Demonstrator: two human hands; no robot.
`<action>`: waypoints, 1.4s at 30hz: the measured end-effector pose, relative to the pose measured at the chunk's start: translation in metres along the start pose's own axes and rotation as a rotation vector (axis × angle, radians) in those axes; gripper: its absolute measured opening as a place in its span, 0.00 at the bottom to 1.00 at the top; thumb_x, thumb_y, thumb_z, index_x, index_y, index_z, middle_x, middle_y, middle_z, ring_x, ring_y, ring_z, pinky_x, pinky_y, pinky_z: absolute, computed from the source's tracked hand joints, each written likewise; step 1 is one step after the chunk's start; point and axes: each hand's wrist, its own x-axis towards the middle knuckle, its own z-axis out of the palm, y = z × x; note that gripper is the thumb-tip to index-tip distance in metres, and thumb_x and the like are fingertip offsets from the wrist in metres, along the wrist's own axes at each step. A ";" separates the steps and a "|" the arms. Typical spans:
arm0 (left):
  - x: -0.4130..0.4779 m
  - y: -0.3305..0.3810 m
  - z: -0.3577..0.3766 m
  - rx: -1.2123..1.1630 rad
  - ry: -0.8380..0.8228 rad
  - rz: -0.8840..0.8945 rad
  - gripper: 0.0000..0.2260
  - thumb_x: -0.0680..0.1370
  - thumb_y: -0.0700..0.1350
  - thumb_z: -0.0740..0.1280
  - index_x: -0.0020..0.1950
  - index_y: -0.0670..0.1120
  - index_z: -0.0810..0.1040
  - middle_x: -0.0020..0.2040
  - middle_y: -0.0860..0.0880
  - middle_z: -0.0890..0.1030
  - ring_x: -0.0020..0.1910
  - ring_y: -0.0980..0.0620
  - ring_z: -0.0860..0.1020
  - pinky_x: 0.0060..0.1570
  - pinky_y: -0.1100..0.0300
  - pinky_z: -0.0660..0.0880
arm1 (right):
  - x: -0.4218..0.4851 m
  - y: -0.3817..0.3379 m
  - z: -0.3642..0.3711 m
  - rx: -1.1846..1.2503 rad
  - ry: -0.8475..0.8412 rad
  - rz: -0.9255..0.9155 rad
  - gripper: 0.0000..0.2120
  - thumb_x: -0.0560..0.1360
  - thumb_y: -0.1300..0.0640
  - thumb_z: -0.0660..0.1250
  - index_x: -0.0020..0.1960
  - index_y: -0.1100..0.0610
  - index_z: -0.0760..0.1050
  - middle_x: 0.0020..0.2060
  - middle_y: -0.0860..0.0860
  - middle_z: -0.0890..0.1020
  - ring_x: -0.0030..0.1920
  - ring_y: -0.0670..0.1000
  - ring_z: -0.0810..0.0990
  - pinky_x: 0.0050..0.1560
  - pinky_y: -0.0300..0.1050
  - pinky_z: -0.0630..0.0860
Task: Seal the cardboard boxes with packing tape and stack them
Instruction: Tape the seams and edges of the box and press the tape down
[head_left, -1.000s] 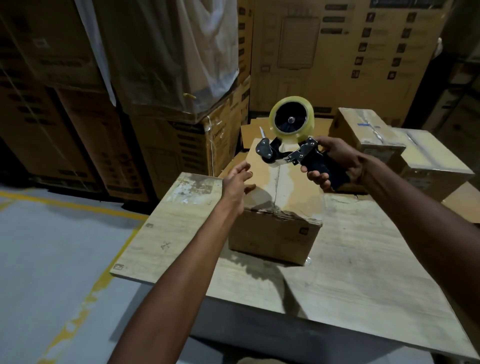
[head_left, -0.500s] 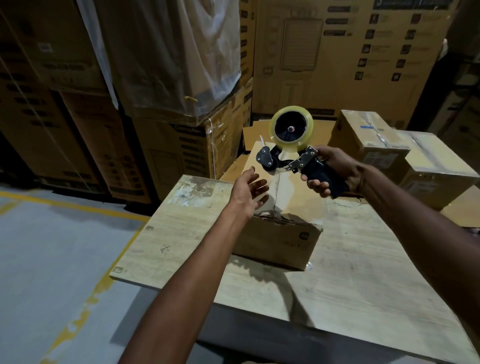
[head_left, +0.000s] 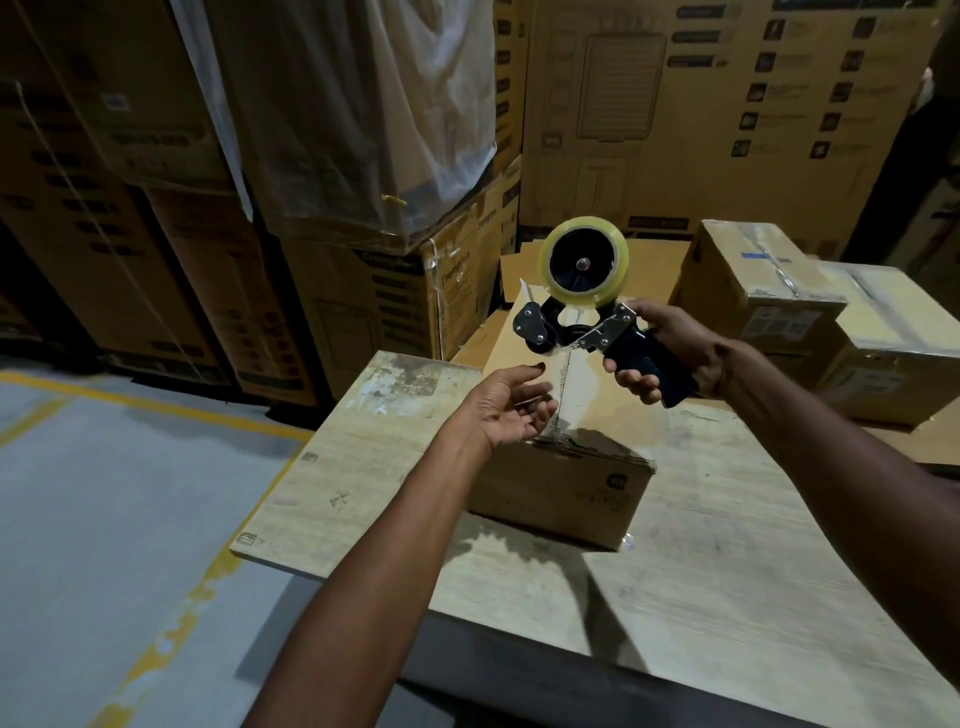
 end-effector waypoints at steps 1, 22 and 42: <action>0.000 0.000 0.000 0.004 -0.018 -0.015 0.11 0.74 0.42 0.74 0.50 0.34 0.81 0.44 0.38 0.80 0.40 0.48 0.79 0.31 0.63 0.77 | 0.002 0.001 -0.002 0.001 -0.003 0.000 0.37 0.78 0.29 0.57 0.48 0.65 0.78 0.34 0.56 0.73 0.27 0.51 0.68 0.27 0.43 0.69; 0.010 -0.001 -0.005 -0.180 -0.061 -0.127 0.25 0.77 0.56 0.68 0.54 0.32 0.78 0.41 0.38 0.78 0.36 0.48 0.76 0.28 0.62 0.75 | 0.011 0.008 -0.015 -0.057 -0.082 -0.032 0.38 0.75 0.27 0.60 0.50 0.65 0.78 0.35 0.57 0.73 0.28 0.52 0.69 0.30 0.44 0.70; 0.022 0.013 -0.018 0.512 0.317 0.210 0.10 0.80 0.35 0.63 0.41 0.39 0.80 0.33 0.45 0.79 0.24 0.56 0.73 0.18 0.67 0.63 | 0.004 0.032 -0.010 -0.133 -0.152 -0.024 0.39 0.80 0.27 0.54 0.52 0.66 0.76 0.36 0.56 0.74 0.31 0.52 0.70 0.32 0.45 0.72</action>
